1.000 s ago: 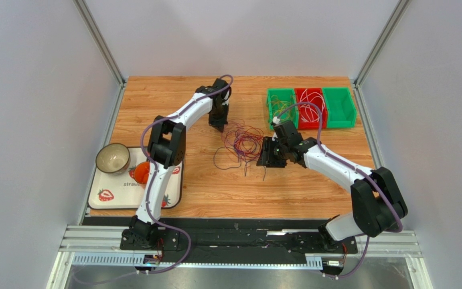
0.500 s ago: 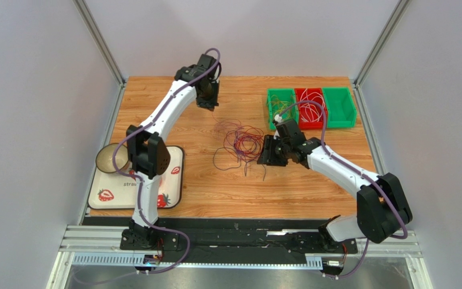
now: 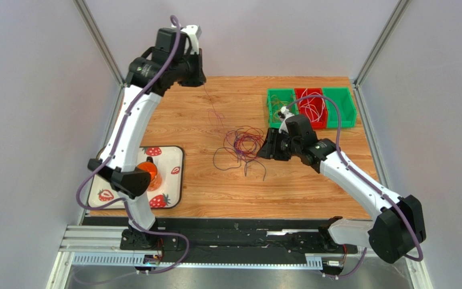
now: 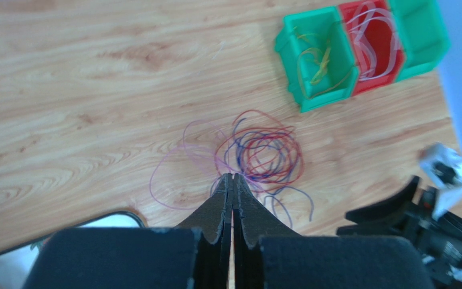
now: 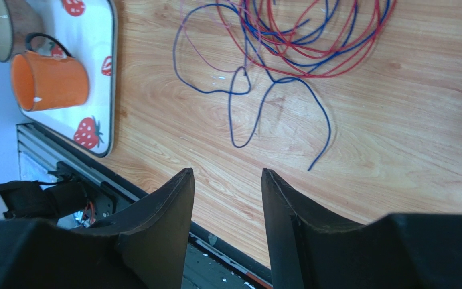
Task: Untangle the cables
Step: Pick up the cable from the cable, then place the cable at the center of the board, then pick up the cable at the center of the board.
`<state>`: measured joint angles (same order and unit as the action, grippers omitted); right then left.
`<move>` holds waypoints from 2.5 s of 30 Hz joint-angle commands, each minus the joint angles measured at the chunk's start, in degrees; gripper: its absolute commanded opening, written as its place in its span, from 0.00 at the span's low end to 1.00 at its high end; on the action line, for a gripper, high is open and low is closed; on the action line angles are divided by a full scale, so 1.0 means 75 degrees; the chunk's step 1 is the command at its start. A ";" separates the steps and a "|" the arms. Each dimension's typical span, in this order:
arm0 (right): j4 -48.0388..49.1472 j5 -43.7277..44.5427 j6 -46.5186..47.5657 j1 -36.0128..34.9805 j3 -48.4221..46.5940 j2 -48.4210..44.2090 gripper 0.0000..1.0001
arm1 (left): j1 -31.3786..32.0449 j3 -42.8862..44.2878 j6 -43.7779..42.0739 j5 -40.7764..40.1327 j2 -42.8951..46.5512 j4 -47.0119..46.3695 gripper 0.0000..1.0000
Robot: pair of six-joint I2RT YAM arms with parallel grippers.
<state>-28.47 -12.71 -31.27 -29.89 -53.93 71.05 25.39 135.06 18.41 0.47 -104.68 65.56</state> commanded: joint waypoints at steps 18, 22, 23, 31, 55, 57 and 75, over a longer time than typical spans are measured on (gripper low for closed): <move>0.0128 -0.0649 0.0244 -0.0034 -0.0216 -0.2253 0.54 | 0.0353 -0.5511 0.0907 0.5188 0.4979 -0.4084 0.00; 0.0116 -0.0731 0.0056 -0.0034 0.0287 -0.2441 0.54 | 0.0564 -0.7985 0.1586 0.5071 0.5730 -0.5201 0.00; 0.0197 -0.0801 0.0032 -0.0023 0.0370 -0.2465 0.55 | 0.0692 -0.8546 0.1588 0.4966 0.5801 -0.5260 0.00; 0.0327 -0.1164 -0.0015 -0.0128 0.0570 -0.2126 0.59 | 0.0752 -0.8622 0.1085 0.2603 0.5357 -0.3516 0.65; -0.0914 0.2233 -0.0320 -0.3854 -0.2850 0.3228 0.67 | -0.0057 -1.0133 0.0733 -0.2183 0.8308 -0.1229 0.73; -0.0973 0.2269 -0.0249 -0.3866 -0.3272 0.3767 0.67 | -0.0069 -1.0250 0.0720 -0.2544 0.8590 -0.1358 0.74; -0.1255 0.2398 0.0337 -0.3925 -0.4750 0.5913 0.66 | -0.0080 -1.0638 0.0662 -0.2172 0.8825 -0.1734 0.75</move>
<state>-37.65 3.25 -30.63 -58.87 -85.69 114.04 25.04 55.42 24.40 -16.43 -38.52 54.63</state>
